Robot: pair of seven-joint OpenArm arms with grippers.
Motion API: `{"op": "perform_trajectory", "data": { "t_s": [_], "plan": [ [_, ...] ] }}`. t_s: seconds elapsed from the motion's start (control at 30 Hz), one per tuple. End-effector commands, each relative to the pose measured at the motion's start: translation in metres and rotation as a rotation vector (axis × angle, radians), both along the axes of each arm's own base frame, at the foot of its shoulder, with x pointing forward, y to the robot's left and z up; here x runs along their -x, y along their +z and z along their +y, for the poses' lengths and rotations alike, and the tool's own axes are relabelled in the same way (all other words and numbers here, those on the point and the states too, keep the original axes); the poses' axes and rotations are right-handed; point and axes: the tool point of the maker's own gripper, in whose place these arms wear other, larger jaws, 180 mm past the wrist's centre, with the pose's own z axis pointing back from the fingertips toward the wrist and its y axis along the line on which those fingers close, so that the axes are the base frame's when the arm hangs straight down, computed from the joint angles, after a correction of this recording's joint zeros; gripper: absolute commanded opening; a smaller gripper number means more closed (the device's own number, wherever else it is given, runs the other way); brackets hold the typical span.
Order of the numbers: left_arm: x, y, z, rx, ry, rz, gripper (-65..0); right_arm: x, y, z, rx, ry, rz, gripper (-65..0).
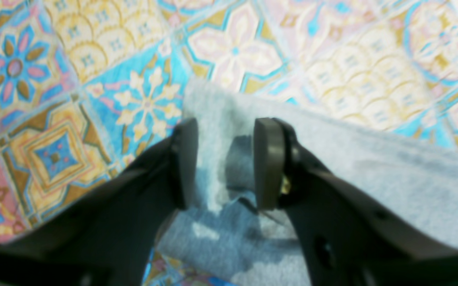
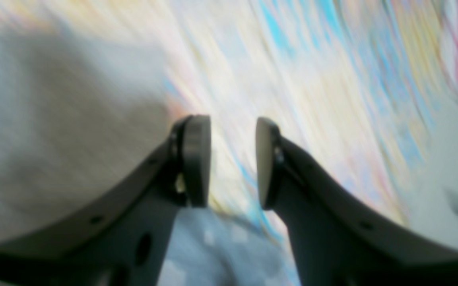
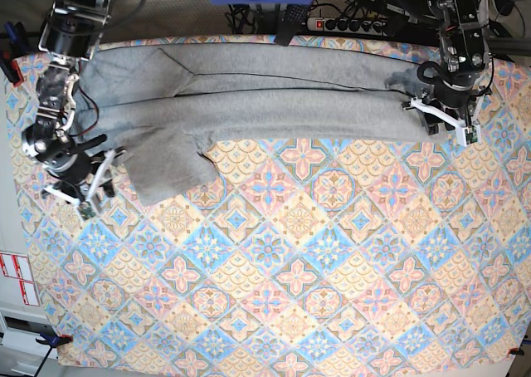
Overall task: Fold the T-shirt properly
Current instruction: 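Fold the held side edges over the shirt body with both grippers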
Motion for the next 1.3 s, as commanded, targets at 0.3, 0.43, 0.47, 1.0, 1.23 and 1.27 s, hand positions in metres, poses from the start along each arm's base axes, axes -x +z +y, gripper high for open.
{"op": "perform_trajectory", "data": {
  "t_s": [0.3, 0.43, 0.47, 1.0, 1.23, 1.27],
  "plan": [
    [-0.005, 0.011, 0.006, -0.023, 0.002, -0.036, -34.8, -0.021, -0.04, 0.014, -0.044, 0.036, 0.13, -45.8],
    [-0.005, 0.011, 0.005, -0.022, 0.003, -0.036, -34.8, -0.028, -0.047, 0.021, -0.077, 0.05, 0.133, -45.8],
    [-0.005, 0.011, 0.005, -0.022, 0.003, -0.036, -34.8, -0.03, -0.049, 0.022, -0.084, 0.049, 0.138, -45.8],
    [-0.008, 0.012, 0.005, -0.021, 0.001, -0.043, -34.8, -0.031, -0.076, 0.028, -0.179, 0.024, 0.179, -45.5],
    [-0.007, 0.011, 0.002, -0.01, 0.007, -0.043, -35.2, -0.029, -0.078, 0.031, -0.178, 0.033, 0.186, -35.9],
    [-0.007, 0.011, 0.002, -0.01, 0.007, -0.043, -35.2, -0.029, -0.079, 0.034, -0.173, 0.045, 0.191, -34.7]
  ]
}}
